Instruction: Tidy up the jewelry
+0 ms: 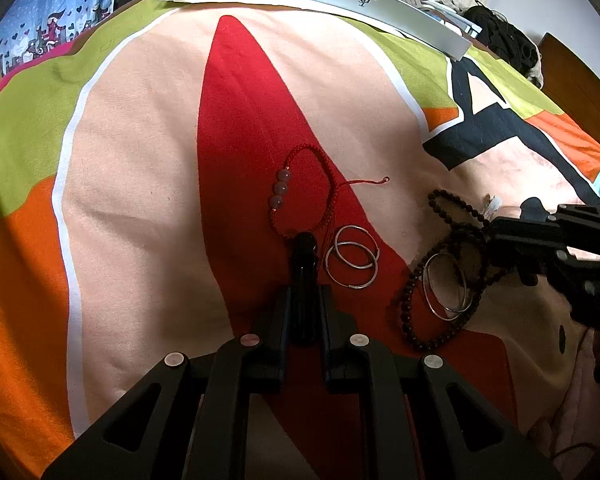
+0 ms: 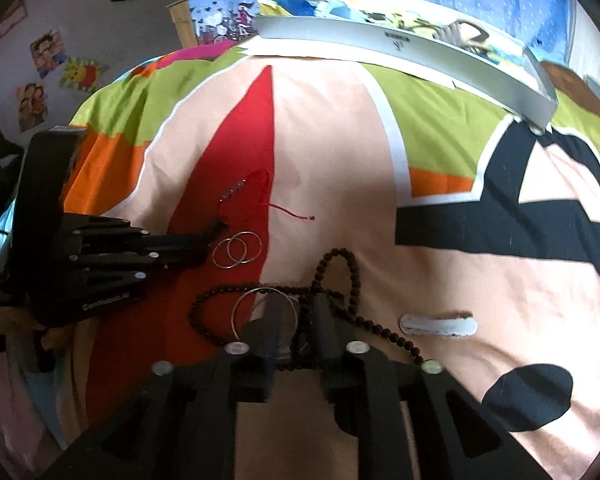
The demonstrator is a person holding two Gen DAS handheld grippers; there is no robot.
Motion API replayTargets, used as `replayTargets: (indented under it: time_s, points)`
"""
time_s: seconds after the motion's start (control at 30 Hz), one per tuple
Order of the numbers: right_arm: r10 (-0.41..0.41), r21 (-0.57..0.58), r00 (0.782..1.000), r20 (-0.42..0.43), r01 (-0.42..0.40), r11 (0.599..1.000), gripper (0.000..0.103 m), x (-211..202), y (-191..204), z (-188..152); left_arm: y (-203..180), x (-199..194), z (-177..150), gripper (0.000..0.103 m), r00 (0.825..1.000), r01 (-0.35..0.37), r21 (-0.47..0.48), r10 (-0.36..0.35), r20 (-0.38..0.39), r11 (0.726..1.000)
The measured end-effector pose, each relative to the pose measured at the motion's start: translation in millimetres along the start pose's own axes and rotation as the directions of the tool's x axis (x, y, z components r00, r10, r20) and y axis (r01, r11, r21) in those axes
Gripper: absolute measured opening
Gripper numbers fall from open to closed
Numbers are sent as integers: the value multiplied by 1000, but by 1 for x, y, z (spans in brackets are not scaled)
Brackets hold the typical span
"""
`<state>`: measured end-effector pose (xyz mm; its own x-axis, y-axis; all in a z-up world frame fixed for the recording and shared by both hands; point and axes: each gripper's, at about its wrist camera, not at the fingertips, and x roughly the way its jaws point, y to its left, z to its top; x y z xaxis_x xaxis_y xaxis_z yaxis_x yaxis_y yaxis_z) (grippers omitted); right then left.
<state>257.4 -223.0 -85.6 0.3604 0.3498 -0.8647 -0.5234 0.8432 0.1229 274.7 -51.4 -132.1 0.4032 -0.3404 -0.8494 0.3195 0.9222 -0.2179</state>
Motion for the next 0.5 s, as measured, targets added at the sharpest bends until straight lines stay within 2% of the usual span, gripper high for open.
replayTargets:
  time_s: [0.1, 0.3, 0.5]
  points:
    - [31, -27, 999, -18, -32, 999, 21, 5, 7, 0, 2, -1, 1, 10, 1000, -1, -18, 1, -2, 1000]
    - [99, -57, 988, -116, -106, 993, 21, 30, 19, -4, 6, -4, 1, 10, 1000, 3, -55, -4, -10, 998]
    - [115, -40, 984, -134, -121, 992, 21, 40, 21, -4, 6, -4, 1, 10, 1000, 4, -55, -4, -8, 998]
